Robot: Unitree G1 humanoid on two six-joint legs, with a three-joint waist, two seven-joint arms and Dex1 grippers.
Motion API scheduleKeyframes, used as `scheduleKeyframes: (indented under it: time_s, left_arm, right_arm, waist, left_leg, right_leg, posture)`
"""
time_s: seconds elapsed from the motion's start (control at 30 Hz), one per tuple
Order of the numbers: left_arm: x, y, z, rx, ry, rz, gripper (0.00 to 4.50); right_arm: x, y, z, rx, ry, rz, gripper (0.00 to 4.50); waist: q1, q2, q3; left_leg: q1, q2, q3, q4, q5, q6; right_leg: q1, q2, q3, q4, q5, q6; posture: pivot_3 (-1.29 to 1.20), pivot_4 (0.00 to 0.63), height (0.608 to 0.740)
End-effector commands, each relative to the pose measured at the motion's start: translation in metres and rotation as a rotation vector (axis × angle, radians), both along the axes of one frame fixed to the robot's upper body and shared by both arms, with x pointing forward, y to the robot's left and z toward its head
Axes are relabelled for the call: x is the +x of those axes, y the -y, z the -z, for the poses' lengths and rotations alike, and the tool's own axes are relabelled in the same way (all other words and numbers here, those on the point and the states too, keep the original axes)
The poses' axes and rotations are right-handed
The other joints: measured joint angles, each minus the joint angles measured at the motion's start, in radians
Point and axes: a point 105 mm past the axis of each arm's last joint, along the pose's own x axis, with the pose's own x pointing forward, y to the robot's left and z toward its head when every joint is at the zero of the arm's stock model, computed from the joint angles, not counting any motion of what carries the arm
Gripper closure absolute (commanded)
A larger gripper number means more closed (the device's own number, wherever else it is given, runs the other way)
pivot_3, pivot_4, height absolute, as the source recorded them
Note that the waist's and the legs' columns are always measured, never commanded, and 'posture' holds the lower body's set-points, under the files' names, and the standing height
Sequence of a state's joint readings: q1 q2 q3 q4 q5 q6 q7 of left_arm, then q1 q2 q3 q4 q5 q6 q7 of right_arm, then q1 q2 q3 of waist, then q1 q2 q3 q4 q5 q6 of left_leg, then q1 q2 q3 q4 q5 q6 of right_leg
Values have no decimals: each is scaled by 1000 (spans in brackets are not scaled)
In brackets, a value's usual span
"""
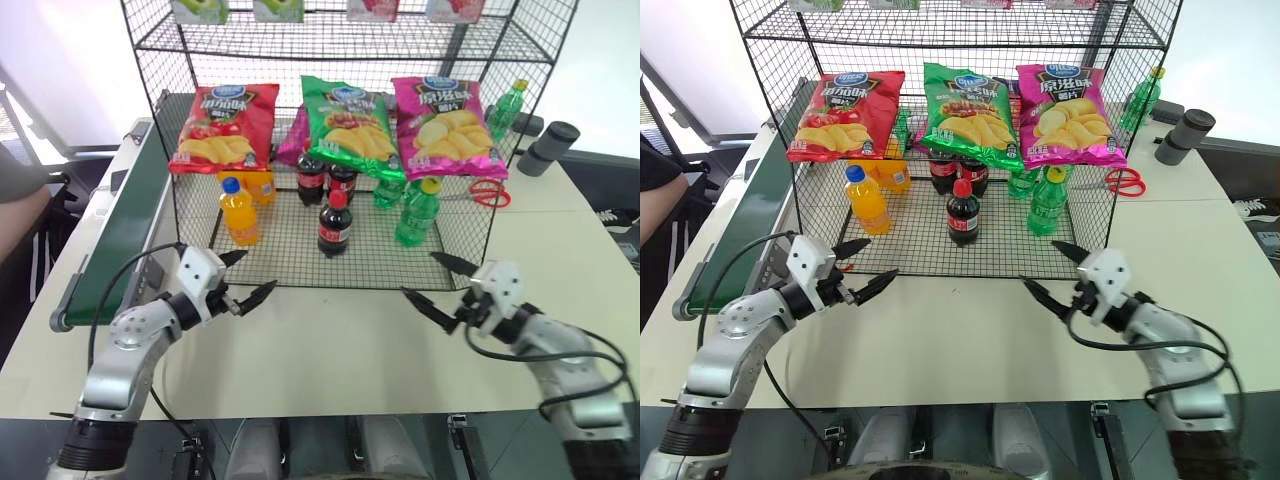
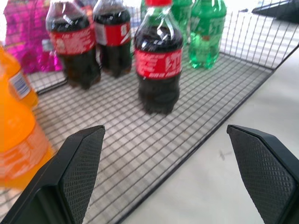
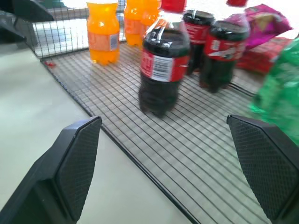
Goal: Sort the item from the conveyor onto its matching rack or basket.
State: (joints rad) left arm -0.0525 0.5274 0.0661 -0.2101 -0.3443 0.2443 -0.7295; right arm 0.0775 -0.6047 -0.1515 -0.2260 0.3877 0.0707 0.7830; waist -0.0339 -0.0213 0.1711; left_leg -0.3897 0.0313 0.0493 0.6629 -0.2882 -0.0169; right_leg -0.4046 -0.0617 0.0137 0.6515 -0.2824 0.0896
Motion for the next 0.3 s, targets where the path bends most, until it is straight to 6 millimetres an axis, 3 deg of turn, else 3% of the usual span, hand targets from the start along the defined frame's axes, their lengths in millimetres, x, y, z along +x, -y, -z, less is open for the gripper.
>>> scheduleKeyframes:
  time_s: [0.03,0.13,0.3]
  left_arm:
    - [1,-13,-10,12,31,0,0]
    - [4,-23,-9,27,27,-11,0]
    - [2,-24,-8,35,25,19,0]
  right_arm:
    - [-7,16,-20,5,26,28,47]
    - [-9,27,-27,7,27,64,47]
    - [-11,29,-28,0,20,68,47]
  waist:
    - [3,0,0]
    - [10,0,0]
    - [22,0,0]
  left_leg:
    - [0,0,0,0,0,0]
    - [-1,0,0,0,0,0]
    - [-1,0,1,0,0,0]
  right_leg:
    - [0,0,0,-1,0,0]
    - [0,0,0,-1,0,0]
    - [0,0,0,-2,0,0]
  posture:
    - [0,150,740]
    - [0,150,740]
    - [0,150,740]
